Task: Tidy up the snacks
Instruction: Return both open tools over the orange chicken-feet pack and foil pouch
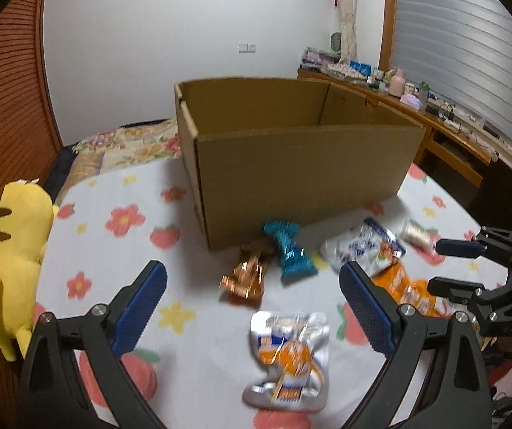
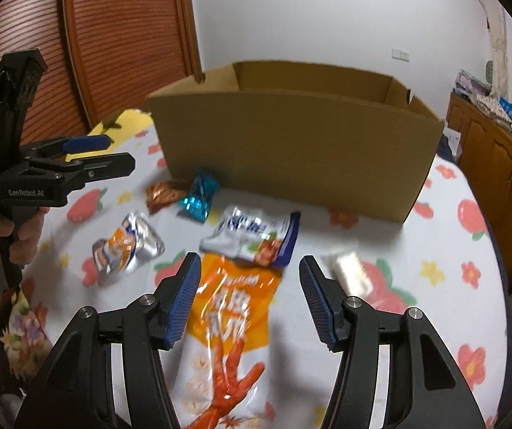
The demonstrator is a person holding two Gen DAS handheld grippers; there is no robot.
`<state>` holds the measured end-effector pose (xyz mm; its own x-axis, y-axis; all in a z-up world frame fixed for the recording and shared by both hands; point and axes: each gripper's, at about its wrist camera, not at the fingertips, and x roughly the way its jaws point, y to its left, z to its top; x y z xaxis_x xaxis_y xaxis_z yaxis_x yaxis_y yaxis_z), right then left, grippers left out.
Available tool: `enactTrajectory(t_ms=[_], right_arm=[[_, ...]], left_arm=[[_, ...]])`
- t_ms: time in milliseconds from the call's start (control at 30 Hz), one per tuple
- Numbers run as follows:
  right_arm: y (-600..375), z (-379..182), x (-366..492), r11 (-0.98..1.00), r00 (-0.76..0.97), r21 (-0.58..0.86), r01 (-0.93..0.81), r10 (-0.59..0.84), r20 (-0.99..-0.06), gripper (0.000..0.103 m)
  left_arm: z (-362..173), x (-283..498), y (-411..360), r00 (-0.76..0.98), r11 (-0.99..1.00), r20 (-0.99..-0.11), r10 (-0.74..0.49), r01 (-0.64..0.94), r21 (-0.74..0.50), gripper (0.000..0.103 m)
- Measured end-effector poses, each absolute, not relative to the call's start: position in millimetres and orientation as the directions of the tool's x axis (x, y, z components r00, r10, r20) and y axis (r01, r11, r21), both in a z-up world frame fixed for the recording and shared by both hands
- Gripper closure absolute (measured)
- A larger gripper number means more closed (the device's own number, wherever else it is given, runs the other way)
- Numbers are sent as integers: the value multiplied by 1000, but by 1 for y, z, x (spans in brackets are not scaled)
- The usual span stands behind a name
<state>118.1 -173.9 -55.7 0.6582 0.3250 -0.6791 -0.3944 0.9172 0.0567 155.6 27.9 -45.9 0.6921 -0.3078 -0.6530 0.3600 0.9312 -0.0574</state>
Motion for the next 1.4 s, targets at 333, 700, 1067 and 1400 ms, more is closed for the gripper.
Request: enactTrajectory(t_ms=[333, 700, 1067, 1400], right_arm=[[-178, -80, 108, 926, 615, 75, -370, 305, -727, 45], [-192, -89, 105, 919, 584, 159, -362, 357, -729, 44], [-186, -91, 99, 920, 612, 116, -374, 339, -715, 43], [-186, -92, 99, 920, 617, 115, -375, 340, -709, 43]], left_arm=[[-76, 133, 37, 642, 931, -707, -296, 361, -61, 5], [-93, 136, 35, 614, 934, -738, -280, 351, -63, 6], [-97, 140, 29, 600, 933, -759, -251, 359, -24, 11], [-96, 136, 21, 579, 917, -771, -267, 399, -17, 32]])
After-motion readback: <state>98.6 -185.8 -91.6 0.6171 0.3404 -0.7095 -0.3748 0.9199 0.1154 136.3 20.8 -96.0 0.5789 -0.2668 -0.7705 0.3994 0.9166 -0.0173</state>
